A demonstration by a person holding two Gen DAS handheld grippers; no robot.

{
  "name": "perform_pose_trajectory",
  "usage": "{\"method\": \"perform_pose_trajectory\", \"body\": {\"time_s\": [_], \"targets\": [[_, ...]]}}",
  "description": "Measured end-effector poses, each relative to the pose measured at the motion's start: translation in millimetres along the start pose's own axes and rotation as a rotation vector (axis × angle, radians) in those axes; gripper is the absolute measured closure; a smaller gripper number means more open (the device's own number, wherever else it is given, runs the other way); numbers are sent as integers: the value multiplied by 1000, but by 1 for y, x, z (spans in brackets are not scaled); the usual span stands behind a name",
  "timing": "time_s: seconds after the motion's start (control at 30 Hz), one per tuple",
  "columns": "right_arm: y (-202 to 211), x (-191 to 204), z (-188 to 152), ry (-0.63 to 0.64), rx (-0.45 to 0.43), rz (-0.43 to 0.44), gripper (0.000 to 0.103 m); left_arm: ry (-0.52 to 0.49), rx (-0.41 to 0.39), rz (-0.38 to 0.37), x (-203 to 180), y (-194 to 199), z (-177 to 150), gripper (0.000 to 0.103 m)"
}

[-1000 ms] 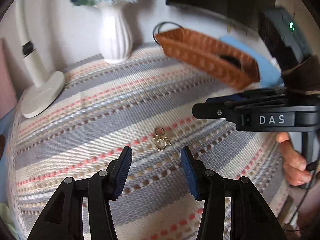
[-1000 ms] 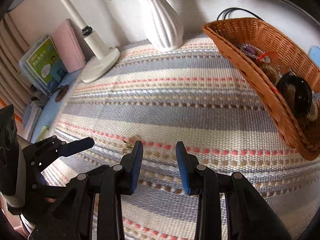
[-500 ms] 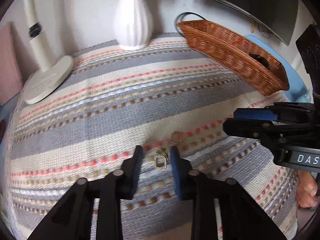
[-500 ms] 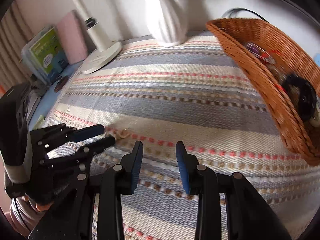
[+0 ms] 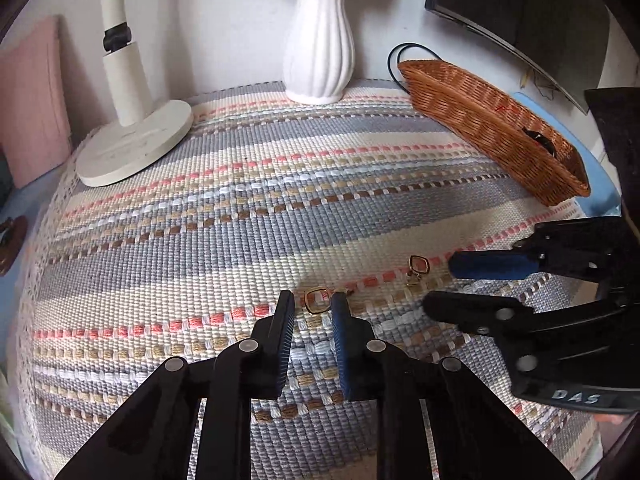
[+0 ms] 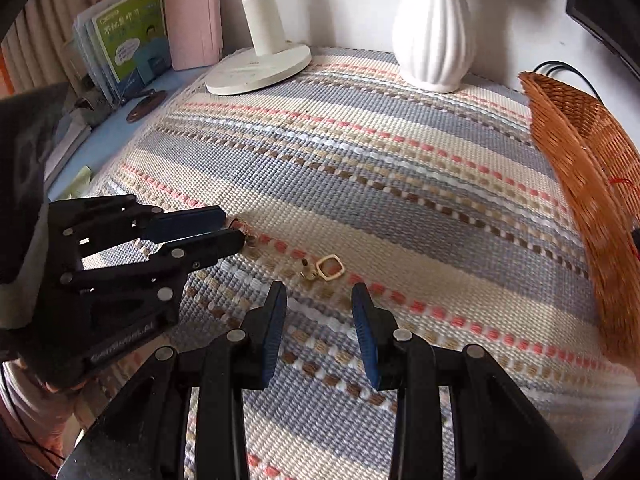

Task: Organize jewelry
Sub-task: 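Grasp a gold earring with the left gripper while the right gripper grasps the gold square earring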

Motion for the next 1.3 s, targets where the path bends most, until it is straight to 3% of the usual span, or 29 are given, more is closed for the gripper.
{"method": "perform_pose_trajectory", "body": {"time_s": [0.1, 0.17, 0.2, 0.23, 0.27, 0.73, 0.9, 1.0, 1.07, 1.3], "targets": [[-3, 4, 4, 9, -21, -8, 70, 21, -4, -28, 5, 3, -1, 84], [-5, 6, 6, 15, -34, -20, 83, 35, -6, -47, 9, 5, -3, 84], [-6, 8, 7, 23, -43, -30, 84, 39, -7, -54, 10, 5, -3, 84], [-7, 9, 8, 30, -51, -33, 100, 38, -6, -57, 11, 5, -3, 84], [-8, 10, 7, 38, -53, -38, 102, 36, -6, -58, 10, 4, -2, 84], [-1, -14, -5, -66, -57, 69, 99, -47, 5, -41, -2, -2, 0, 84], [-1, -8, -4, -43, -60, 45, 96, -43, 1, -21, -3, -5, 1, 95], [-2, -3, 3, -25, -53, 23, 86, -2, -5, -24, 6, -4, 2, 97], [-3, 1, 9, 11, -49, -13, 69, 31, -10, -27, 13, -3, 2, 97], [-11, 7, 22, 117, -44, -25, 69, 59, -17, -45, 18, -2, 1, 97]]}}
Point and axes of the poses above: each gripper's, at about its wrist camera, not at the fingertips, and y roughly against the way its jaws point, x to its left, z to its top, the point moved 1 cm from there along -y, roughly the way its jaws point, and after that the axes turned 8 degrees about -z, right-handed, at the moved point
